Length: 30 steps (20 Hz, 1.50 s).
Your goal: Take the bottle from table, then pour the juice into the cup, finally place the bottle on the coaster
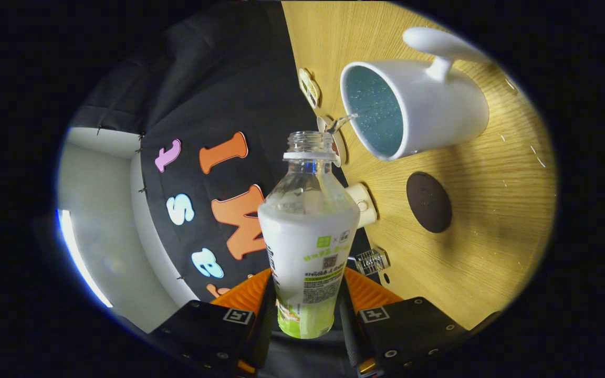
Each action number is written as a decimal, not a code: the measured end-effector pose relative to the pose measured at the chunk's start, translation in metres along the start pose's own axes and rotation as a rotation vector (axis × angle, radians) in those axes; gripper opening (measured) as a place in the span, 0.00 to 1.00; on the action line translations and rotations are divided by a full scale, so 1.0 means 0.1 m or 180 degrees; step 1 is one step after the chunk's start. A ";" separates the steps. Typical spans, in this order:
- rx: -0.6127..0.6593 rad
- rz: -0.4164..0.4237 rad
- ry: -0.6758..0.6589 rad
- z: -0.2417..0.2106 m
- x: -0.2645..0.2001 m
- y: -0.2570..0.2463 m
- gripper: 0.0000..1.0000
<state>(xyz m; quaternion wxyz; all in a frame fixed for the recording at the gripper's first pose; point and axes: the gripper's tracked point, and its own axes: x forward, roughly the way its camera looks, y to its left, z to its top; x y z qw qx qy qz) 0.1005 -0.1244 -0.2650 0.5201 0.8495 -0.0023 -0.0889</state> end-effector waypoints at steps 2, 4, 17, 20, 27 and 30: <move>0.0001 0.0035 -0.0044 0.01 0.04 0.02 0.59; 0.0059 -0.0005 -0.0047 0.01 0.03 0.01 0.59; 0.0383 0.0043 -0.0074 0.03 0.03 0.10 0.59; 0.0453 0.0063 -0.0103 0.06 0.01 0.09 0.59; 0.0635 0.0079 -0.0119 0.05 0.04 0.17 0.59; 0.0669 0.0122 -0.0111 0.03 0.05 0.20 0.59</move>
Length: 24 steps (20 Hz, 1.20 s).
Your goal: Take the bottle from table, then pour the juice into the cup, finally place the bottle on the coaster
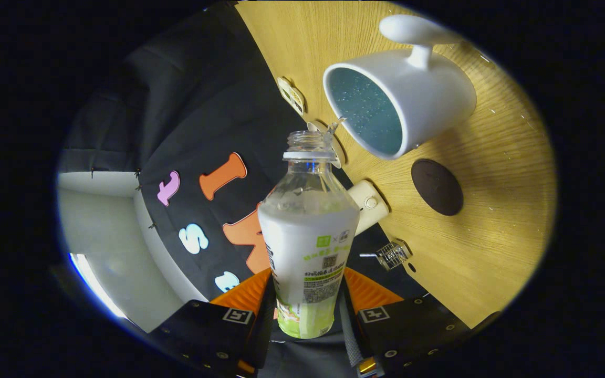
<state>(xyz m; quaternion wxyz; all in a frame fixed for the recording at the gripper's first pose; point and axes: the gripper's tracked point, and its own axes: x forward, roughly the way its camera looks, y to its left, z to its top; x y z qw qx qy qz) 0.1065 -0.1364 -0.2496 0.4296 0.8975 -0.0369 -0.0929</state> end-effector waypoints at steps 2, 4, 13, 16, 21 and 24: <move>0.0040 0.0026 -0.0009 0.02 0.01 0.04 0.59; 0.0087 0.0034 -0.0030 0.01 0.03 0.07 0.59; -0.0103 -0.0059 0.0013 0.03 -0.01 -0.04 0.59; -0.0385 -0.0188 0.0021 0.04 -0.01 -0.21 0.59; -0.1093 -0.0397 0.0050 0.06 -0.02 -0.49 0.59; -0.1682 -0.0325 0.0053 0.06 0.03 -0.40 0.59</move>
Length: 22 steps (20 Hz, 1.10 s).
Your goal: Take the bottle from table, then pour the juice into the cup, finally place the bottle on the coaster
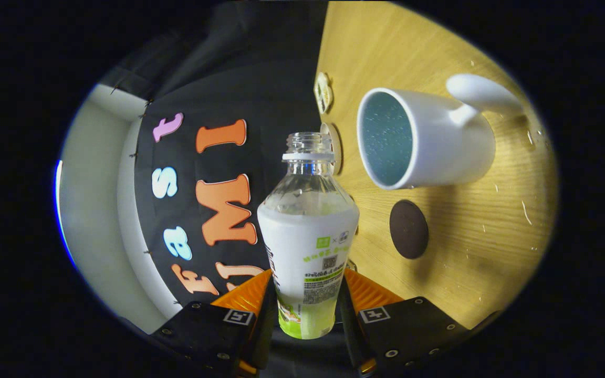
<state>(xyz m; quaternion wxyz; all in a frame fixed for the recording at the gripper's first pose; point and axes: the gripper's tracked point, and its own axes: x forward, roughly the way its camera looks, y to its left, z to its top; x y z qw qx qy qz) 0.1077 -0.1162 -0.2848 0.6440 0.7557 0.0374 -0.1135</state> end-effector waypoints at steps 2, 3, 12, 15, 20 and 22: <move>-0.0460 0.0088 -0.0033 0.02 0.00 0.10 0.59; -0.0709 0.0103 -0.0043 0.03 0.00 0.12 0.59; -0.2810 0.0296 -0.0184 0.09 0.09 0.48 0.59; -0.3494 0.0245 -0.0227 0.13 0.12 0.51 0.59; -0.4535 -0.0037 -0.0243 0.20 0.18 0.39 0.59; -0.4805 -0.0108 -0.0224 0.17 0.28 0.33 0.59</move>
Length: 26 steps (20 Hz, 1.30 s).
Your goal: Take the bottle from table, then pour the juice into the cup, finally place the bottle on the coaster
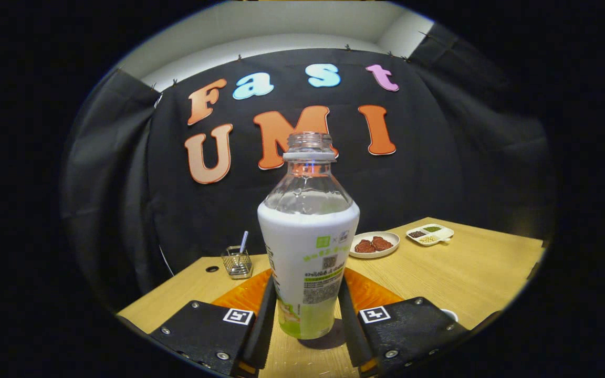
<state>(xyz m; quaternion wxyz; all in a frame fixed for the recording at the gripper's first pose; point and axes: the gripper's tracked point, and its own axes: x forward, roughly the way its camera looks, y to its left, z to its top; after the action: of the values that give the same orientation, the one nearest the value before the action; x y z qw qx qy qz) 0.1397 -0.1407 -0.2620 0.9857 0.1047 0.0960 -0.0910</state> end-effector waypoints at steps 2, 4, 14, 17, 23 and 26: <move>-0.0189 -0.0103 0.0087 -0.14 0.09 -0.04 0.59; -0.0359 -0.0116 0.0165 -0.25 0.15 -0.01 0.59; -0.0445 -0.0201 0.0433 -0.63 0.28 -0.16 0.59; -0.0359 -0.0185 0.0491 -0.74 0.33 -0.15 0.59; -0.0462 -0.0116 0.0550 -0.86 0.40 -0.07 0.60; -0.0460 -0.0170 0.0549 -0.86 0.38 -0.08 0.64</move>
<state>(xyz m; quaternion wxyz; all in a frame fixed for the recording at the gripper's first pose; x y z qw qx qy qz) 0.1605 -0.1350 -0.3536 0.9760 0.0381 0.1895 -0.1006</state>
